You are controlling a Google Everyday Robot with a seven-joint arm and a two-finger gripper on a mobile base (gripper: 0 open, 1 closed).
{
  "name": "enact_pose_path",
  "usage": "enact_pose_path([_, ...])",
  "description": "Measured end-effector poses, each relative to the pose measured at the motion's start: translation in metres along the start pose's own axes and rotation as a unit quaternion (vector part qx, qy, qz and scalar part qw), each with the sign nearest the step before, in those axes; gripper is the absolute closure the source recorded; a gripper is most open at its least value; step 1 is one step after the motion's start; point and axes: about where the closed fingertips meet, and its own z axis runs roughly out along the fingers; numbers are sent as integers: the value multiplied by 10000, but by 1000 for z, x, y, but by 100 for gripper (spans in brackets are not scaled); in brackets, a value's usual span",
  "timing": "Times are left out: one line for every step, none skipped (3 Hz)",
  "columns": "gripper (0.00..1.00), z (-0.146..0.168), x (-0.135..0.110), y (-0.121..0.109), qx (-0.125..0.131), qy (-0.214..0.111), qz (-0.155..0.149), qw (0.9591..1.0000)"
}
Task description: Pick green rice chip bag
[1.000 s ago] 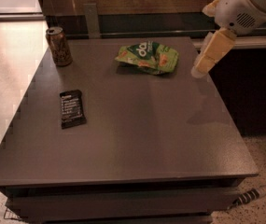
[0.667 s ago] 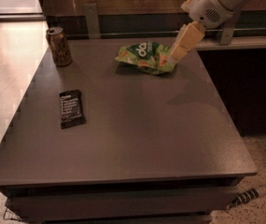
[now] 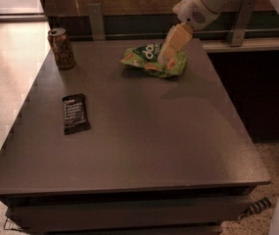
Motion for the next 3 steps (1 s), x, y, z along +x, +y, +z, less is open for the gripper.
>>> enact_pose_path([0,17,9,-12,38,140,172,9997])
enact_pose_path([0,64,34,-43,-39,285,560,9980])
enact_pose_path([0,91,50,-57,-129,399,768,9962])
